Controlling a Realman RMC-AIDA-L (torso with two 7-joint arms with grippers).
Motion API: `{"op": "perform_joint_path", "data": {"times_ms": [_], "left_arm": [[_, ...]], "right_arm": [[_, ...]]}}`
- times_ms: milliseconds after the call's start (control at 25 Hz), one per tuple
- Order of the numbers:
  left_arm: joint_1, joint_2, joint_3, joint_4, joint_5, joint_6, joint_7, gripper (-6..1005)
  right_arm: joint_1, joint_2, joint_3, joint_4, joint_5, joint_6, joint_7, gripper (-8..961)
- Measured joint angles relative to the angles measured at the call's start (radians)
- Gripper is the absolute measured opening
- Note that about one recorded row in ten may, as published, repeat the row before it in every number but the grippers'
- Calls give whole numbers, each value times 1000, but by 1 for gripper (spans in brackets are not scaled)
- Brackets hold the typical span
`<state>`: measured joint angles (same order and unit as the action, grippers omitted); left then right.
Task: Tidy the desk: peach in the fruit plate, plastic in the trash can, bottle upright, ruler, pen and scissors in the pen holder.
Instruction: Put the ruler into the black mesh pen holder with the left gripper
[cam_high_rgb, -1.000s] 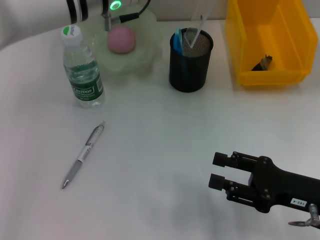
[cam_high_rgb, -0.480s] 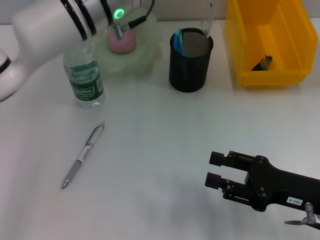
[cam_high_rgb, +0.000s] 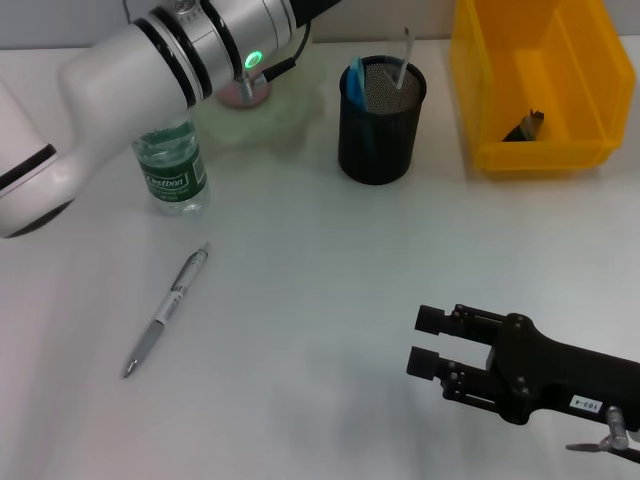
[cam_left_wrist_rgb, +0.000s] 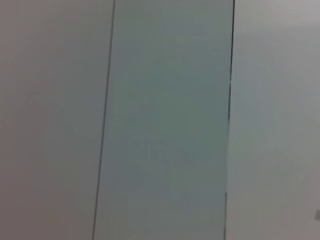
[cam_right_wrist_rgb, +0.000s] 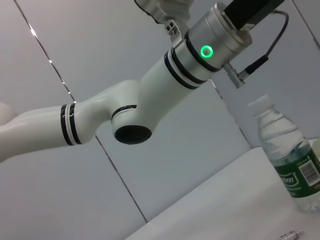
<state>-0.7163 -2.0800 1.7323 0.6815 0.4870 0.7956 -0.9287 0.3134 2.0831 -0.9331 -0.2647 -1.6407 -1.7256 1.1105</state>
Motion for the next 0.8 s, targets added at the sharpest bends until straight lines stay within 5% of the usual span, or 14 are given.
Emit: {"op": "perform_joint_path", "data": {"times_ms": [800], "left_arm": [[-14,0,36,-46,-38,-10,64,490]], "right_arm": [[4,1,-1,10,2,12,0,618]]}}
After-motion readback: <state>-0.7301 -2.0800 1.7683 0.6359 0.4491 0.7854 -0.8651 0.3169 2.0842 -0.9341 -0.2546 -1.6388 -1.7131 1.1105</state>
